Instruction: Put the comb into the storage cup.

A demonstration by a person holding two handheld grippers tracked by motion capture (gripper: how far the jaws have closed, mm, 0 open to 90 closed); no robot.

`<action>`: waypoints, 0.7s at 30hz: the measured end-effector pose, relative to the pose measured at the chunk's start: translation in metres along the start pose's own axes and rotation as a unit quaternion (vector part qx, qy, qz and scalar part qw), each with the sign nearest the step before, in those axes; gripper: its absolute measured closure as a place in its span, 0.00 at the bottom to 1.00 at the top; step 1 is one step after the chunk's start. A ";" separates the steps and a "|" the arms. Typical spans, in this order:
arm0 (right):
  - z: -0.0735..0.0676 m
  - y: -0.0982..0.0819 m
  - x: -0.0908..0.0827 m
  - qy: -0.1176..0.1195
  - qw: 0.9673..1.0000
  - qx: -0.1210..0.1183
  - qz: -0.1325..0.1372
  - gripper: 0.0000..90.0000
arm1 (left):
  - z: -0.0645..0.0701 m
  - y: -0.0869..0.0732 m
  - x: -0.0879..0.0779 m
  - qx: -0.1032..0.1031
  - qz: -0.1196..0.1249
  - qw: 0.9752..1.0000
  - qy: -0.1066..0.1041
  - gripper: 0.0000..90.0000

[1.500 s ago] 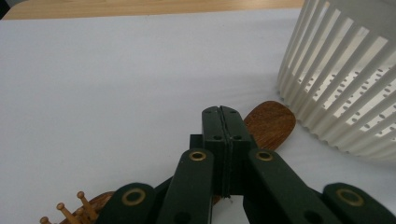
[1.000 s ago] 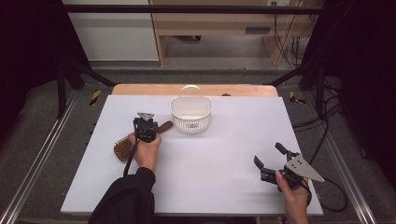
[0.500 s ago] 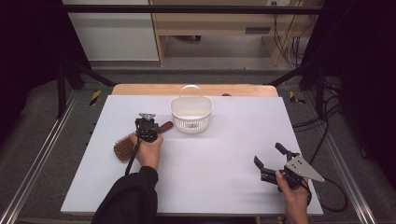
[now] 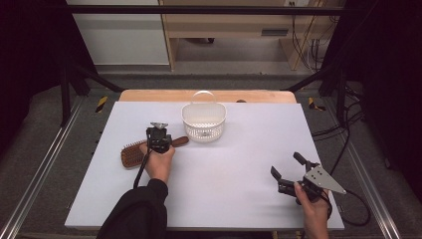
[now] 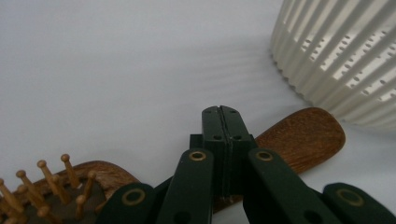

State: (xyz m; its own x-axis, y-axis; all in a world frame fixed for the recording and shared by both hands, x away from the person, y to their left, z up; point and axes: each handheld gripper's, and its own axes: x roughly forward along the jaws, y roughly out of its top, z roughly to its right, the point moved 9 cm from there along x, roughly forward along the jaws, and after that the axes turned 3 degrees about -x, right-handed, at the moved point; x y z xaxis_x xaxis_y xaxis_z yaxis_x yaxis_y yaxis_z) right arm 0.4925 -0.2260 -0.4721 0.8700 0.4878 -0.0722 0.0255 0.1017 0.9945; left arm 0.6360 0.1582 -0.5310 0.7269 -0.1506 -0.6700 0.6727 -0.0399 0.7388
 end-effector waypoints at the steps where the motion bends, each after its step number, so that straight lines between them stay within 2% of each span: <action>1: 0.000 0.000 0.000 0.000 1.000 0.000 0.001 0.07 | 0.002 -0.001 -0.001 0.002 -0.003 1.000 -0.003 1.00; 8: 0.000 0.001 -0.001 0.000 1.000 0.001 0.003 0.07 | 0.009 -0.010 -0.009 0.015 -0.011 1.000 -0.019 1.00; 10: -0.001 0.000 0.000 0.002 1.000 0.002 0.001 0.07 | 0.009 -0.017 -0.012 0.015 -0.022 0.999 -0.027 1.00; 14: -0.002 0.000 0.000 0.003 1.000 0.000 0.000 0.07 | 0.009 -0.023 -0.015 0.015 -0.025 0.999 -0.034 1.00; 16: -0.002 0.000 0.001 0.004 1.000 0.000 0.000 0.07 | 0.010 -0.028 -0.019 0.021 -0.029 0.999 -0.040 1.00; 18: -0.002 -0.001 0.001 0.004 1.000 0.001 -0.001 0.07 | 0.010 -0.032 -0.024 0.027 -0.030 0.998 -0.045 1.00; 21: -0.002 -0.001 0.001 0.004 1.000 0.001 -0.002 0.07 | 0.007 -0.037 -0.032 0.025 -0.020 0.998 -0.045 1.00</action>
State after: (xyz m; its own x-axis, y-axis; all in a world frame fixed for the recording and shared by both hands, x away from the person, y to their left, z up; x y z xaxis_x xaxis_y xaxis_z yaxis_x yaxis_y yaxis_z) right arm 0.4924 -0.2239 -0.4730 0.8658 0.4945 -0.0764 0.0293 0.1024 0.9943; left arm 0.5869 0.1578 -0.5360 0.6830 -0.2351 -0.6916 0.6915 -0.0968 0.7158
